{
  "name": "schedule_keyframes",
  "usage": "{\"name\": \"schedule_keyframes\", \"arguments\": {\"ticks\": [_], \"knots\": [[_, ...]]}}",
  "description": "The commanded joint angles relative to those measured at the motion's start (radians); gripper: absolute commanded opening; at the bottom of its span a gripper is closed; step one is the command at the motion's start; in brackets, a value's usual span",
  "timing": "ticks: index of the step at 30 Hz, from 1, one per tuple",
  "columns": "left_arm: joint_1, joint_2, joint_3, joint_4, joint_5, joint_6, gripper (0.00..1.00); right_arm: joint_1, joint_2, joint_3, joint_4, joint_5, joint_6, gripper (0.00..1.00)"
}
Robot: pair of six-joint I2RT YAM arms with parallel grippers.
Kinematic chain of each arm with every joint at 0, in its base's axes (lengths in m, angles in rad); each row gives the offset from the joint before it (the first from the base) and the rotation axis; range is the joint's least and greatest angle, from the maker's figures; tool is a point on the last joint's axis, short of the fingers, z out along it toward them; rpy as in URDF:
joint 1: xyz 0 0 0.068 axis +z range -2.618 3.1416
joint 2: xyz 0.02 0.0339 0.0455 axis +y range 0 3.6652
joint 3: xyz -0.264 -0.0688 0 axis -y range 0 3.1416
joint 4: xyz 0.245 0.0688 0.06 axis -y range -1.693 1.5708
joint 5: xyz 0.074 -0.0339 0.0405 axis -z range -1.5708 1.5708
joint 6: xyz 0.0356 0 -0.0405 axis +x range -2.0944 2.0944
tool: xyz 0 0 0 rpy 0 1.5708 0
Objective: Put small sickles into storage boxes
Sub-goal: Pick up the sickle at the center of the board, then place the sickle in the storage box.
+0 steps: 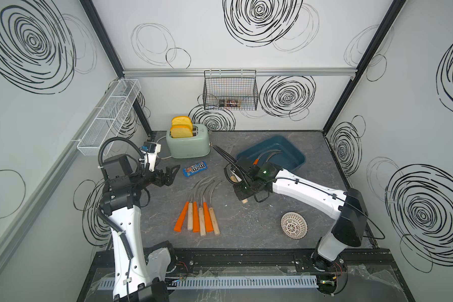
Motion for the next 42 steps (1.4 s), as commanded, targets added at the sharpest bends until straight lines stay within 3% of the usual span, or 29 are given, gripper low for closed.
{"name": "schedule_keyframes", "arguments": {"ticks": [1,23,30,42], "knots": [[-0.013,0.003,0.017,0.022,0.028,0.000,0.96,-0.049,-0.047,0.025,-0.045,-0.015,-0.033,0.00],[-0.058,0.026,-0.003,0.067,0.028,-0.044,0.96,-0.442,-0.123,-0.065,0.030,-0.156,-0.103,0.00],[-0.086,0.047,-0.008,0.099,0.025,-0.060,0.96,-0.522,-0.158,-0.152,0.147,-0.230,-0.084,0.00],[-0.130,0.145,-0.010,0.186,-0.014,-0.133,0.96,-0.585,-0.115,-0.147,0.190,-0.300,-0.059,0.00]]}}
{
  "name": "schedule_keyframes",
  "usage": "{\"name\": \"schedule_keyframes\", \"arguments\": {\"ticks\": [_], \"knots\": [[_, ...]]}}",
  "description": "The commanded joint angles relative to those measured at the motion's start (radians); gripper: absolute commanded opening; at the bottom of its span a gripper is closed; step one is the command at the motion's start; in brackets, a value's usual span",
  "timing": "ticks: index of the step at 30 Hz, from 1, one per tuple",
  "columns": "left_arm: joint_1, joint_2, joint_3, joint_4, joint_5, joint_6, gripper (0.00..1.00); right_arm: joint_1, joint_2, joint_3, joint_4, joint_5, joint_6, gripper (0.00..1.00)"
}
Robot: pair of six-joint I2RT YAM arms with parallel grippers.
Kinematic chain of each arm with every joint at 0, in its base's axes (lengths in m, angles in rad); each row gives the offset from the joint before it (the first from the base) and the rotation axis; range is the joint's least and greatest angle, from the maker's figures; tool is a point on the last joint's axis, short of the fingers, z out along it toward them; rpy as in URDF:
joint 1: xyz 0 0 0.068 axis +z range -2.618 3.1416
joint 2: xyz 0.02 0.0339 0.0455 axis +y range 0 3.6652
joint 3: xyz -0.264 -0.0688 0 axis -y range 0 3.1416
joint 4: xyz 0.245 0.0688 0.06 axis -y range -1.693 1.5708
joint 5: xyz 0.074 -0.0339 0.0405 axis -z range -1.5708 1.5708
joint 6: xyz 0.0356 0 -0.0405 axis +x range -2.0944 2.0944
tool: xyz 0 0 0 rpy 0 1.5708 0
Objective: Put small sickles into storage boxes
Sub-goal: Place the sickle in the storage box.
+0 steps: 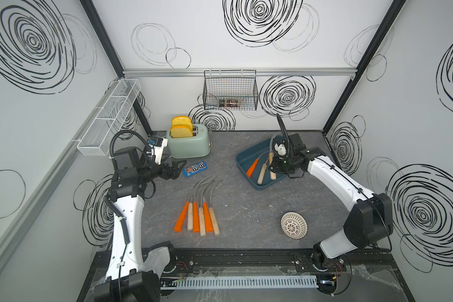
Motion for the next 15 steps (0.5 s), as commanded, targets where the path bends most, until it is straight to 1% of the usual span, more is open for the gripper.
{"name": "schedule_keyframes", "arguments": {"ticks": [1,4,8,12,15], "knots": [[-0.024,0.037,0.003,0.061,-0.023,-0.027,0.96,-0.008,0.007,0.016,0.042,-0.037,0.006,0.00],[-0.042,0.047,0.001,0.089,-0.039,-0.051,0.96,-0.008,0.019,0.025,0.038,-0.043,0.006,0.00],[-0.092,0.068,-0.007,0.071,-0.039,-0.040,0.96,-0.010,0.014,-0.008,0.069,-0.052,0.013,0.00],[-0.140,0.059,0.005,0.081,-0.112,-0.037,0.96,-0.009,0.008,-0.022,0.083,-0.062,0.018,0.00],[-0.146,0.038,0.014,0.084,-0.140,-0.059,0.96,-0.010,0.009,-0.026,0.089,-0.060,0.016,0.00]]}}
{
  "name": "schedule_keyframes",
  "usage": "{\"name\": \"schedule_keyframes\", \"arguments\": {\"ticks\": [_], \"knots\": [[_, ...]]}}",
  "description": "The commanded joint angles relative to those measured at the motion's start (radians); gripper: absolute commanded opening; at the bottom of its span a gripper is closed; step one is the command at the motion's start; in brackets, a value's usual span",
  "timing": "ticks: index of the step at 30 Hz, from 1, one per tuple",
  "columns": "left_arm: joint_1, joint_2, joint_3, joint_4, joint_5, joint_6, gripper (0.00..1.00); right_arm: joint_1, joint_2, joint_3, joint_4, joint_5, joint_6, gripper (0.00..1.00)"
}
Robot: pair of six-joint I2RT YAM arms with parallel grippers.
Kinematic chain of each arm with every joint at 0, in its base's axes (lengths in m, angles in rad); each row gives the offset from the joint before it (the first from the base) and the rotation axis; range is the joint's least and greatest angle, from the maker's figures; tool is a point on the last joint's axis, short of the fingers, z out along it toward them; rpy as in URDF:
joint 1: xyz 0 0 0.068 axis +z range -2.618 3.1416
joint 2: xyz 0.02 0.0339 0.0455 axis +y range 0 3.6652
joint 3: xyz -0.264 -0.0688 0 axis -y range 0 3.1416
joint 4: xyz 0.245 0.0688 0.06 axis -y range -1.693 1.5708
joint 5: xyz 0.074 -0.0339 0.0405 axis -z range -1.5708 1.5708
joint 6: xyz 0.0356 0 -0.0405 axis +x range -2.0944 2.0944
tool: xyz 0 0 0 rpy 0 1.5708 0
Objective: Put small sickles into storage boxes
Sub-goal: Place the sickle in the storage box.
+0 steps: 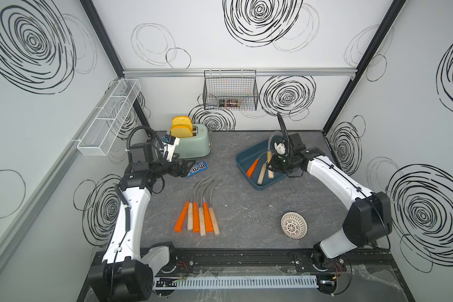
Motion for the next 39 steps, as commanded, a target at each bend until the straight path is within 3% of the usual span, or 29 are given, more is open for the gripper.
{"name": "schedule_keyframes", "arguments": {"ticks": [1,13,22,30,39], "knots": [[-0.005,-0.034,0.018,0.043,-0.044,-0.029,0.96,-0.005,0.001,-0.013,0.038,-0.011,-0.001,0.00],[-0.019,-0.093,-0.023,0.019,-0.071,0.003,0.96,-0.011,-0.048,-0.131,0.186,-0.061,0.023,0.00],[-0.018,-0.034,-0.019,0.010,-0.023,0.043,0.96,-0.011,0.037,-0.035,0.114,-0.044,0.043,0.00],[0.007,-0.001,-0.016,0.074,0.022,0.002,0.96,-0.034,0.041,0.002,0.102,-0.067,0.063,0.00],[0.008,0.055,0.067,0.074,-0.008,-0.015,0.96,-0.036,0.088,0.067,0.023,-0.049,0.051,0.00]]}}
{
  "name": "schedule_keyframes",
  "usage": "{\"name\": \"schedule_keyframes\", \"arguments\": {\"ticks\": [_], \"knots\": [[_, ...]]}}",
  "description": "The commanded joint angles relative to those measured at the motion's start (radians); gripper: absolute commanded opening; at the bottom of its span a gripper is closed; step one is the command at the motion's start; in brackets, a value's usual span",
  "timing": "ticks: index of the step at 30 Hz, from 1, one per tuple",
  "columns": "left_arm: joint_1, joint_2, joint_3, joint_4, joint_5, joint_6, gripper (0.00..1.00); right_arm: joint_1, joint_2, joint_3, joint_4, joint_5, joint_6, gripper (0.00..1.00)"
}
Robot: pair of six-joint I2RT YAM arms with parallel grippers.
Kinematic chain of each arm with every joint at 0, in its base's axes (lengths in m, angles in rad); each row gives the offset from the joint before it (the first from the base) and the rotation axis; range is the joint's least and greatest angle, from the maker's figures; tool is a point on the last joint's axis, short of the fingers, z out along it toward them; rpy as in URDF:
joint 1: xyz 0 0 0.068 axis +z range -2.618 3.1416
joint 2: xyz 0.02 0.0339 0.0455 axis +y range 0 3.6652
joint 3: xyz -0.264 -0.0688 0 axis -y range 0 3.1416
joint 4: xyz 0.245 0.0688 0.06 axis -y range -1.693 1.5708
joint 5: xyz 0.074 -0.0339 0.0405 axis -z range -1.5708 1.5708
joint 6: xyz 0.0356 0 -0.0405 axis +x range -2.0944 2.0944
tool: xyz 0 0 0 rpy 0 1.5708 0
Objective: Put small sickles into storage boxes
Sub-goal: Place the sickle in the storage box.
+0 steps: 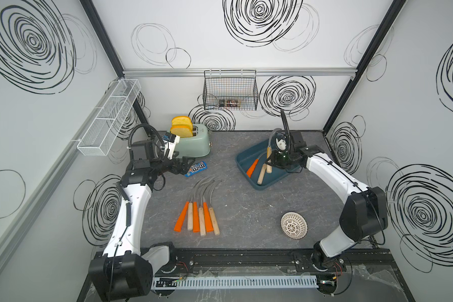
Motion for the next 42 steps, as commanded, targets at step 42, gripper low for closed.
{"name": "schedule_keyframes", "arguments": {"ticks": [42], "knots": [[0.006,-0.121,-0.061,0.036,-0.059,-0.081,0.96,-0.005,0.188,0.034,-0.076,0.039,0.083,0.00]]}}
